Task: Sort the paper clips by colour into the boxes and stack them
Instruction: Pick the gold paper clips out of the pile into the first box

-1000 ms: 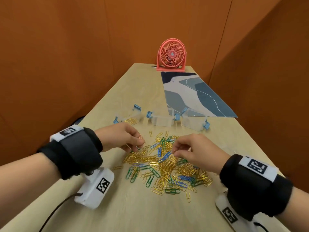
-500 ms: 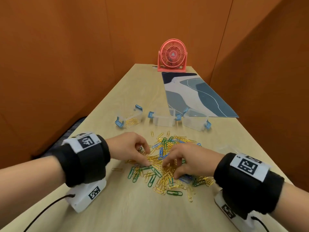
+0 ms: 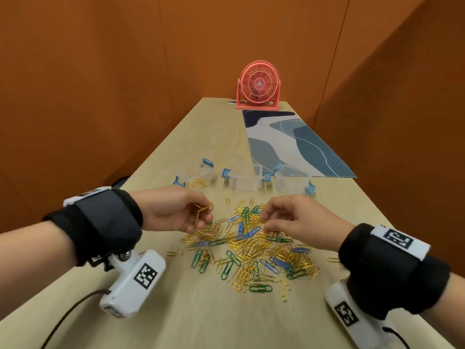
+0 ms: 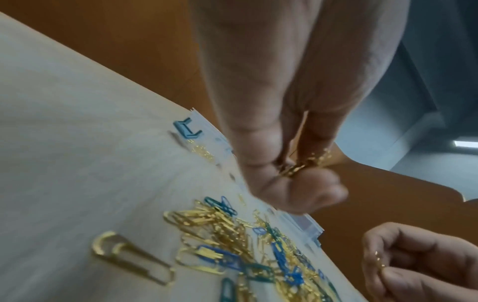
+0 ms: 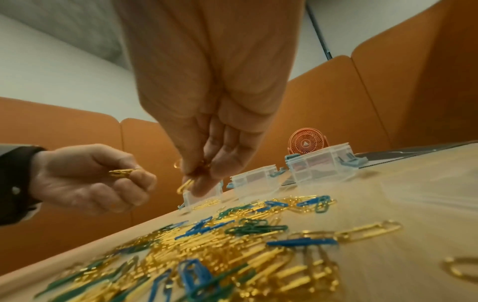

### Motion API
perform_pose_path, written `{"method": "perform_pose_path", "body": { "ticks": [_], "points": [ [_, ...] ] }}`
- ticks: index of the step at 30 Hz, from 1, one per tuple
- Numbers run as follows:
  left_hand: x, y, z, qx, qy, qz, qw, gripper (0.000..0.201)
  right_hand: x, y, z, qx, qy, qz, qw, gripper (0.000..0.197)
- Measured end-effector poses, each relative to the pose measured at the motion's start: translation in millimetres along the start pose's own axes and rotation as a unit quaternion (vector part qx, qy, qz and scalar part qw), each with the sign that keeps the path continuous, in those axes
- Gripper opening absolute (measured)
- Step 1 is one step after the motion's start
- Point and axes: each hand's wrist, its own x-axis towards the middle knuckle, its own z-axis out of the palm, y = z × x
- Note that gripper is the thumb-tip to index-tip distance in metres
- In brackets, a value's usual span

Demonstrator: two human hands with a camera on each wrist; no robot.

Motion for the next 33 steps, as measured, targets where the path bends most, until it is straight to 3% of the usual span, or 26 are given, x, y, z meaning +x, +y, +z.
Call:
{"method": "perform_pose_path", "body": {
  "ticks": [5, 7, 8, 9, 11, 13, 16, 20, 23, 26, 30, 33],
  "points": [
    [-10.4, -5.4, -14.1, -0.059, -0.042, -0.02, 0.997, 0.024, -3.1, -1.1, 6.1, 0.009, -0.078, 0.058, 0.995, 0.029],
    [-13.6, -8.5, -16.8, -0.005, -0.047, -0.028, 0.999, 0.02, -4.4, -2.8, 10.2, -0.021, -0.089, 0.056, 0.994, 0.028],
    [-15.6, -10.0, -18.5, 0.076, -0.037, -0.024, 0.996, 0.02, -5.0, -3.8, 11.7, -0.042, -0.092, 0.051, 0.994, 0.026],
    [-17.9, -11.4, -21.0, 0.191, -0.019, -0.018, 0.981, 0.022, -5.3, -4.3, 12.5, -0.062, -0.095, 0.043, 0.993, 0.024],
    [-21.3, -13.7, -27.3, 0.414, 0.022, -0.016, 0.91, 0.026, -5.5, -5.6, 12.7, -0.088, -0.103, 0.031, 0.99, 0.015],
    [-22.8, -16.5, -31.5, 0.5, 0.04, -0.017, 0.865, 0.027, -5.7, -6.8, 13.4, -0.105, -0.126, 0.022, 0.986, 0.028],
    [-20.4, -23.9, -30.5, 0.499, 0.047, -0.004, 0.866, 0.021, -4.2, -8.4, 17.9, -0.162, -0.154, 0.002, 0.975, 0.053],
    [-13.4, -28.9, -24.8, 0.462, 0.032, 0.025, 0.886, 0.007, 2.1, -5.7, 24.4, -0.176, -0.119, -0.031, 0.977, 0.025],
    [-8.0, -23.8, -22.3, 0.417, 0.109, 0.038, 0.901, 0.008, 5.0, -2.7, 24.5, -0.173, -0.091, -0.033, 0.98, 0.007],
    [-0.9, -20.8, -15.1, 0.432, 0.191, 0.025, 0.881, 0.026, 5.5, -1.7, 21.9, -0.149, -0.048, -0.024, 0.987, 0.005],
    [10.5, -21.7, 1.8, 0.459, 0.213, 0.025, 0.862, 0.043, 5.4, -3.1, 20.1, -0.163, -0.077, -0.009, 0.984, 0.027],
    [16.7, -19.8, 8.6, 0.461, 0.212, 0.049, 0.86, 0.03, 6.1, -4.2, 23.4, -0.211, -0.114, -0.012, 0.971, 0.046]
  ]
}}
